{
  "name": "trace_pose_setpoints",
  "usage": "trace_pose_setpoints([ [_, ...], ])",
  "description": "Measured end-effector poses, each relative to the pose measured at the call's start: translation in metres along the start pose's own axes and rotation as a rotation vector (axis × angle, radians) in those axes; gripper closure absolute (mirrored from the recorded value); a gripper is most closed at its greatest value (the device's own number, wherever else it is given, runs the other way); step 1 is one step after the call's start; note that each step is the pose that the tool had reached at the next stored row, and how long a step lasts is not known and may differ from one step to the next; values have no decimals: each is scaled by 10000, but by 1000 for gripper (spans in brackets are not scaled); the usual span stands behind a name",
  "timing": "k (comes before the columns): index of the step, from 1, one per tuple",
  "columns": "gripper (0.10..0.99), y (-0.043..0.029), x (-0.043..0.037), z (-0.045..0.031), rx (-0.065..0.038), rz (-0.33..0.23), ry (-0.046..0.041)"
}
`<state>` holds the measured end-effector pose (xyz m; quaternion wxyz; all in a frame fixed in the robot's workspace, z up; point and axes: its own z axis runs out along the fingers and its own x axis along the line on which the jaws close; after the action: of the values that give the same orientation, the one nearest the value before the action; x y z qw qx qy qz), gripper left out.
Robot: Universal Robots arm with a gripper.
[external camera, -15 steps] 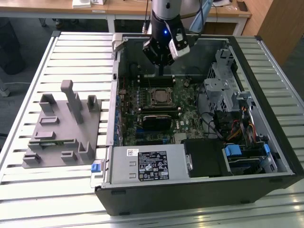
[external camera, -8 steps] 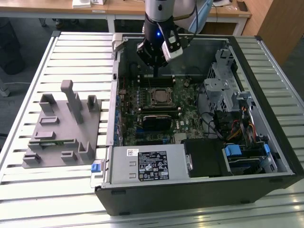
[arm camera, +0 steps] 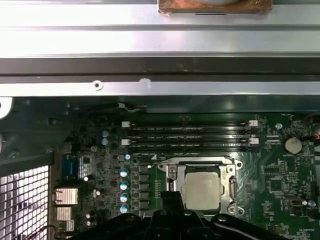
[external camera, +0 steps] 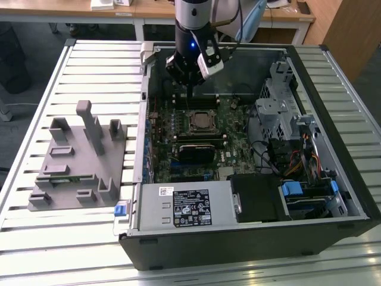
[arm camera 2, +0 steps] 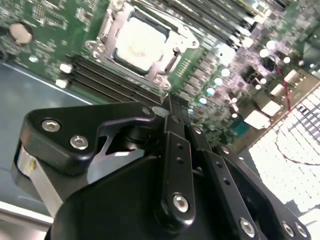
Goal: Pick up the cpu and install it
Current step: 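Install the first cpu locking lever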
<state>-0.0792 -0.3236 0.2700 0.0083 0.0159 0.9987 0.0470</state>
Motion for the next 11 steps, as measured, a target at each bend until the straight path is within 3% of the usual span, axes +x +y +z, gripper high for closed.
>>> trace_pose_setpoints([
  [6,980,-9,170,37,-2,-1,-1],
  [11,980,12,221,65,-1,-2,0],
])
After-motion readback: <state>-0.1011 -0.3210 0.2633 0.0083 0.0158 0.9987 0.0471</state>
